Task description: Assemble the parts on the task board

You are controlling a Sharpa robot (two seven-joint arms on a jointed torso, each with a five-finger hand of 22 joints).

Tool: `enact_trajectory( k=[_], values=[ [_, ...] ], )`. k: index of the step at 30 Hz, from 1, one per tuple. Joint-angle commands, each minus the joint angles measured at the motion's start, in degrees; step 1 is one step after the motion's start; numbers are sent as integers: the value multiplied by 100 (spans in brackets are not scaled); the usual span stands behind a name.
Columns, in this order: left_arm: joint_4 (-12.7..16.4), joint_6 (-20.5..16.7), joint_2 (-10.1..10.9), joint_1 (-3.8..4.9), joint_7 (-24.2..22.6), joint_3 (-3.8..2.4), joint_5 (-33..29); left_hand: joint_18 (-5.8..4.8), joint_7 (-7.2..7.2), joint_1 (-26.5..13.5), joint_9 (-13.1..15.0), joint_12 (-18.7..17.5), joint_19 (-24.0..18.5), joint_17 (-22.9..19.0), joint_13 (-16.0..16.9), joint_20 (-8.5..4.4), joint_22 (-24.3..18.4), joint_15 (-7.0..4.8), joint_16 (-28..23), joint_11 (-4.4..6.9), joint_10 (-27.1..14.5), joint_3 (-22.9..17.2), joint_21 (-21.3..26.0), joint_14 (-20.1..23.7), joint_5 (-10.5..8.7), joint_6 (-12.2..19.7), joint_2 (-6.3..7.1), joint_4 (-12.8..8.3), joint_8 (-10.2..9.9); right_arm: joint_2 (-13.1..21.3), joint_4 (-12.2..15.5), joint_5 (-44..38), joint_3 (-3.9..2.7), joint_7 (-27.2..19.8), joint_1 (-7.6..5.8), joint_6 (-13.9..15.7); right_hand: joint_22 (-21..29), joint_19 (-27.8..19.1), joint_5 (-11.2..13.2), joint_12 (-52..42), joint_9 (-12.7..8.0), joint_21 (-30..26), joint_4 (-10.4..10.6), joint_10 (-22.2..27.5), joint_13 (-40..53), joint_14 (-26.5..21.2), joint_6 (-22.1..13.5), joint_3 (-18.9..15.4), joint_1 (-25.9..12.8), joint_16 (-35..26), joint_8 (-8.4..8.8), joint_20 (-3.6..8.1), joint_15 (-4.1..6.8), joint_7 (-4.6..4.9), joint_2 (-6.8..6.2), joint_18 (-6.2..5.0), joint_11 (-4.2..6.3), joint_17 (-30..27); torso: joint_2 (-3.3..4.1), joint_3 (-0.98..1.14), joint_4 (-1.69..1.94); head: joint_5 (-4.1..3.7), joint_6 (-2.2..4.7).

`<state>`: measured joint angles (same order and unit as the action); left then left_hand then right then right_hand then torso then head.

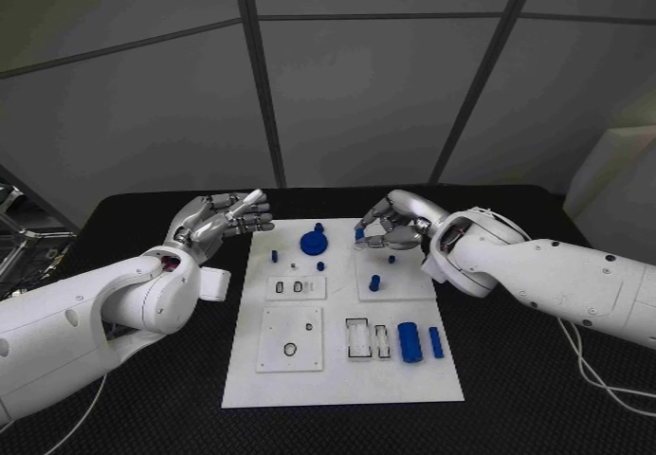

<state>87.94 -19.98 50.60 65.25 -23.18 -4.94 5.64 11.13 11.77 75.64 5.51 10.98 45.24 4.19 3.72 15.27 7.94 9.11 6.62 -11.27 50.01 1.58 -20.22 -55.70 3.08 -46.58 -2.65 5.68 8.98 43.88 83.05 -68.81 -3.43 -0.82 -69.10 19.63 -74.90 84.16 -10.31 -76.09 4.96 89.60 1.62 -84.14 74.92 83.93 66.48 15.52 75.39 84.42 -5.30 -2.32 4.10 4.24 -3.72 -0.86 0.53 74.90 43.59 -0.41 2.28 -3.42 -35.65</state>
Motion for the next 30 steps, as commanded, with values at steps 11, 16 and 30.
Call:
enact_trajectory(
  k=[11,16,30],
  values=[
    [-84,95,-124,7,8,-3,24,-81,155,30,5,-20,40,-5,-6,-2,-6,23,-22,4,36,7,-14,9,24,-35,4,-22,-35,-683,240,-1286,35,915,212,-3,-1478,564,-11,-11,57,23,10,-36,335,387,118,33,-32,6,-13,40,52,-65,43,78,37,455,2,-16,15,233,-100],
    [-102,104,-150,7,14,-3,24,-81,155,30,5,-20,40,-5,-6,-2,-6,23,-22,4,36,7,-14,9,24,-35,4,-22,-35,-864,177,-1510,144,1097,260,-98,-1468,557,-12,-7,57,17,8,-34,332,385,115,32,-34,3,-9,40,52,-65,40,76,37,449,6,-11,10,265,-133],
    [-138,123,-187,7,25,-2,23,-81,151,26,6,-23,39,-5,-6,-2,-7,22,-26,7,38,11,-13,9,24,-36,2,-24,-36,-1167,54,-1880,209,1345,353,-207,-1452,548,-23,6,56,9,5,-27,323,381,112,26,-57,-6,3,41,53,-63,31,72,36,432,4,-7,9,308,-197]
  ],
)
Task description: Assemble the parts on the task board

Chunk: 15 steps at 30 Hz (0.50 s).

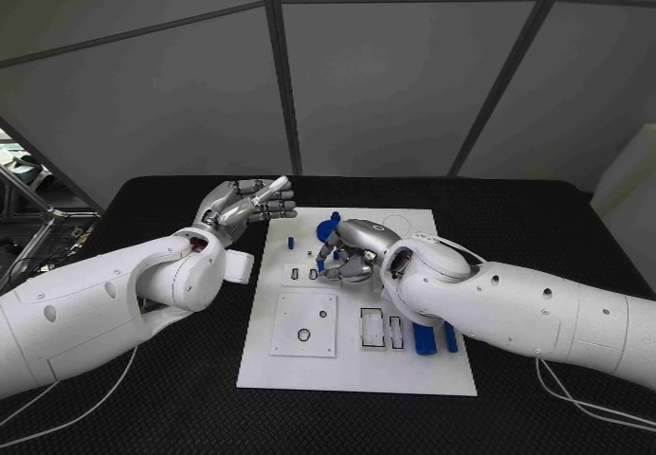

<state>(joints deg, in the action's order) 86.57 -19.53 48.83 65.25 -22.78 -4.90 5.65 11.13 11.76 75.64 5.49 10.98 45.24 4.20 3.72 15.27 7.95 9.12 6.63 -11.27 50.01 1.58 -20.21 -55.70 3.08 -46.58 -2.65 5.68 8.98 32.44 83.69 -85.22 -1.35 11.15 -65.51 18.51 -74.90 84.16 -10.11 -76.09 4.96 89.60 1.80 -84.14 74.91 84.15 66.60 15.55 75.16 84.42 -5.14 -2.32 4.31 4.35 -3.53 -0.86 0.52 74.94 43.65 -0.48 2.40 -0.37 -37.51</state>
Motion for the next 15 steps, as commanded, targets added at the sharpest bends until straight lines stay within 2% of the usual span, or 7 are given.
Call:
enact_trajectory(
  k=[1,15],
  values=[
    [-2,80,-11,8,-13,-5,23,-80,152,27,8,-23,39,-6,-6,-2,-8,22,-27,7,38,11,-13,9,24,-36,1,-25,-36,-32,-17,-252,1,158,-6,-113,-1452,548,-43,5,56,10,-13,-27,323,360,101,23,-33,-6,-13,42,32,-75,12,72,36,429,-1,0,-5,6,-13],
    [-11,97,-12,7,0,-5,23,-80,152,27,8,-23,39,-6,-6,-2,-8,22,-27,7,38,11,-13,9,24,-36,1,-25,-36,-113,-101,-363,4,223,23,-273,-1433,535,-57,26,53,-1,-38,-13,309,355,87,9,-72,-16,20,42,31,-69,-30,67,33,414,-2,1,0,-9,-50]
  ],
)
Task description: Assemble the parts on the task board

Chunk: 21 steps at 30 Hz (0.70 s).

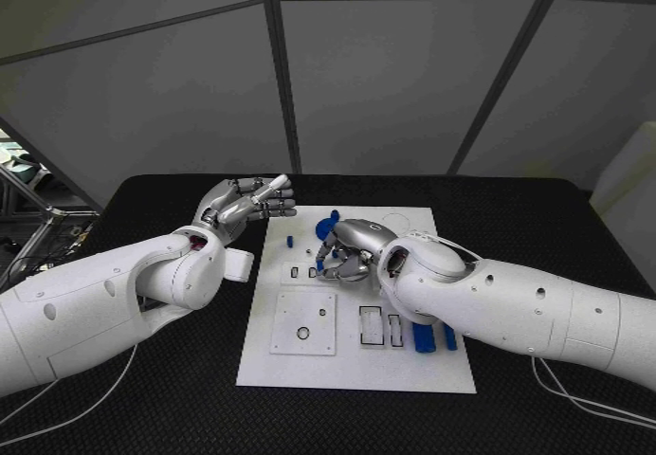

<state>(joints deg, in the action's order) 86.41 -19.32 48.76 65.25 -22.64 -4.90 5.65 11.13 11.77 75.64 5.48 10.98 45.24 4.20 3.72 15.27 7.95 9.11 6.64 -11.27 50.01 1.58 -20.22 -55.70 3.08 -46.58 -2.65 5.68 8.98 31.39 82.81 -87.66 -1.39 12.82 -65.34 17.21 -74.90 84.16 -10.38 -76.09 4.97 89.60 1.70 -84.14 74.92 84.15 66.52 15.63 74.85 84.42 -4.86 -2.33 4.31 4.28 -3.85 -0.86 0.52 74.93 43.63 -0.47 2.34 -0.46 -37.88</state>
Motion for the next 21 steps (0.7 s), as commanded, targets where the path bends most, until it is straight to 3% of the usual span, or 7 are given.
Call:
enact_trajectory(
  k=[1,21],
  values=[
    [4,76,-4,7,-13,-5,23,-81,151,26,8,-23,39,-6,-6,-2,-9,22,-28,7,38,11,-13,9,23,-36,1,-25,-36,-12,-17,-122,8,57,7,-151,-1432,535,-29,28,52,-1,-29,-13,308,355,93,0,-42,-16,-7,42,31,-61,1,66,33,414,1,0,7,2,-14],
    [-4,76,5,7,-9,-5,23,-81,151,26,8,-23,39,-6,-6,-2,-9,22,-28,7,38,11,-13,9,23,-36,1,-25,-36,-9,-11,-220,10,135,14,-319,-1410,521,-24,74,39,-13,-55,13,275,346,43,-23,-121,-40,62,34,18,-35,-63,61,14,377,-5,0,4,13,-54]
  ],
)
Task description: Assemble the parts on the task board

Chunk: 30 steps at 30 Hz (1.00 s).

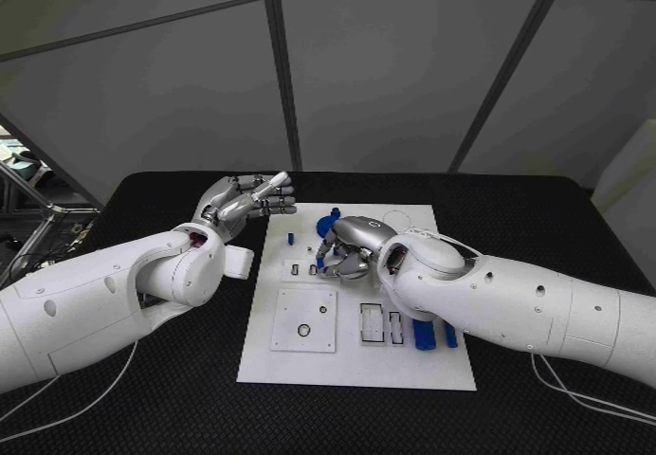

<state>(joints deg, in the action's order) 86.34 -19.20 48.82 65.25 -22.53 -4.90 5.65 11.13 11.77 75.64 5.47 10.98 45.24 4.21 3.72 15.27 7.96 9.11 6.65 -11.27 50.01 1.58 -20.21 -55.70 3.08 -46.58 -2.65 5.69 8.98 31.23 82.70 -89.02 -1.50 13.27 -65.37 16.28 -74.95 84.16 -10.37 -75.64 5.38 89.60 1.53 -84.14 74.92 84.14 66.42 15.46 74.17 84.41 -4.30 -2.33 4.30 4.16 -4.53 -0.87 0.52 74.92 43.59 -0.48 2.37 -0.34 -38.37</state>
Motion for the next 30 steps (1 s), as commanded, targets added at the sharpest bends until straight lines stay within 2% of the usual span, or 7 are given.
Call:
enact_trajectory(
  k=[1,21,30],
  values=[
    [3,64,-1,7,-20,-5,23,-81,151,27,9,-23,39,-7,-6,-2,-10,22,-29,7,38,11,-13,9,24,-36,1,-25,-36,9,4,-92,22,94,17,-238,-1404,520,-25,32,-3,-14,-43,16,272,346,48,-8,-60,-41,12,33,16,-21,-4,61,11,377,-1,0,1,0,-5],
    [-2,62,6,6,-20,-5,23,-80,146,18,10,-32,36,-7,-6,-2,-15,22,-40,12,40,20,-11,10,23,-37,-4,-31,-41,25,35,-196,22,206,19,-238,-1381,505,-28,144,-32,-28,-56,70,187,335,-69,-62,-217,-74,79,7,-14,29,-132,55,-30,329,1,-2,2,-4,-14],
    [-4,63,10,5,-15,-5,23,-80,146,18,10,-32,36,-7,-6,-2,-15,22,-40,12,40,20,-11,10,23,-37,-4,-31,-41,20,23,-200,23,176,19,-139,-1325,469,63,362,-120,-61,-54,179,15,318,-506,-131,-380,-125,88,-65,-94,143,-269,41,-129,254,0,-2,2,-9,-16]
  ],
)
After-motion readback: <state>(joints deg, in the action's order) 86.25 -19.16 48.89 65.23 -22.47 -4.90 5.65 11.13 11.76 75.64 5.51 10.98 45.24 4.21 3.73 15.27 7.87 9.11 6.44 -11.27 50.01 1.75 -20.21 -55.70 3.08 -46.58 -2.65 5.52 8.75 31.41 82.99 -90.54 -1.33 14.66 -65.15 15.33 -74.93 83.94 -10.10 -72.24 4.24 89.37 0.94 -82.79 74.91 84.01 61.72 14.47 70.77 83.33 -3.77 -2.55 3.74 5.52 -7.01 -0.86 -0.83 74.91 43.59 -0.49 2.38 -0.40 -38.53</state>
